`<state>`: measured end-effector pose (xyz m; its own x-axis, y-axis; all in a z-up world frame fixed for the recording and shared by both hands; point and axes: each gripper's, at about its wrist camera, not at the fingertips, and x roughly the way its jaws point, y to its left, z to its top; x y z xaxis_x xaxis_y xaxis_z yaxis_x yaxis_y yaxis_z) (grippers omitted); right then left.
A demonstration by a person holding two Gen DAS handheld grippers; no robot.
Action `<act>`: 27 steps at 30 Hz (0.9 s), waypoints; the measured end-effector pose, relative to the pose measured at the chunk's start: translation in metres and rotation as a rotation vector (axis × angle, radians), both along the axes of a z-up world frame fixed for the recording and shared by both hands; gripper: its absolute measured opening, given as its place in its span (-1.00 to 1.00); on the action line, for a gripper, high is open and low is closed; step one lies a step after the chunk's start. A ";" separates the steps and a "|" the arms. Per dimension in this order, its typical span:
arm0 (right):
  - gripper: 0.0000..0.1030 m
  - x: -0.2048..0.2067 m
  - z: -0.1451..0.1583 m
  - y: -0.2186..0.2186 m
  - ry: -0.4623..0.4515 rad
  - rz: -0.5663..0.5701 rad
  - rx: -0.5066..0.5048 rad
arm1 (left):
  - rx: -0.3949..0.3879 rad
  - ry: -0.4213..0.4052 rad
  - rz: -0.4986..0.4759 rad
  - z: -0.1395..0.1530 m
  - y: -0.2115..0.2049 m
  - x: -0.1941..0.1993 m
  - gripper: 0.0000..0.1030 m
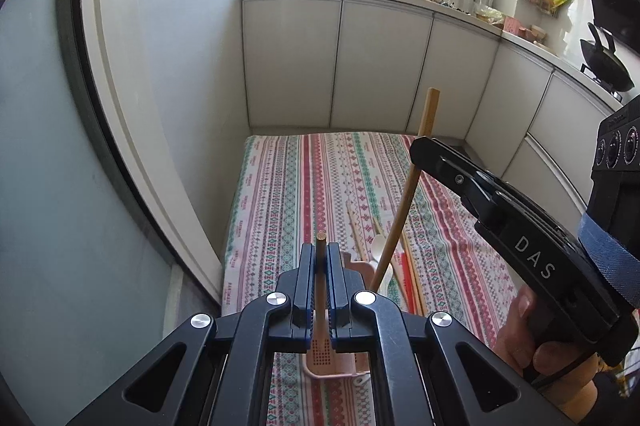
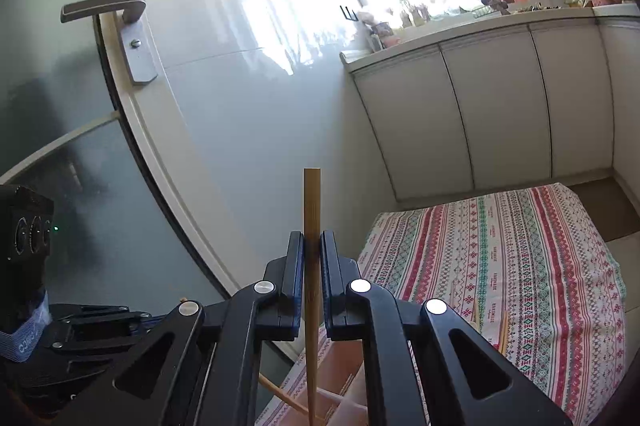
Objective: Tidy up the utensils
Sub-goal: 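Lower both held chopsticks into the pink caddy and open both grippers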
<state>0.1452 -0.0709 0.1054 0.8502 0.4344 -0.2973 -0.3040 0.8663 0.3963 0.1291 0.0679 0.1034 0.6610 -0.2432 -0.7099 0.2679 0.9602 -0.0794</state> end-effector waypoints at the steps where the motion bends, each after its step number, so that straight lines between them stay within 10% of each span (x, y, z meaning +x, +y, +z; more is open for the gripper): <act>1: -0.84 0.001 -0.004 0.002 0.001 0.002 -0.003 | -0.003 0.006 0.000 -0.003 0.001 0.000 -0.90; 19: -0.81 0.001 -0.044 0.014 0.075 0.095 -0.033 | -0.025 0.029 -0.004 -0.022 0.004 0.002 -0.87; 27: -0.24 -0.013 -0.023 -0.002 0.072 0.100 -0.002 | -0.041 0.019 0.007 -0.014 0.002 -0.008 -0.18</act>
<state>0.1323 -0.0732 0.0824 0.7792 0.5152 -0.3568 -0.3597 0.8339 0.4185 0.1215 0.0698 0.0895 0.6497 -0.2673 -0.7117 0.2591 0.9580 -0.1232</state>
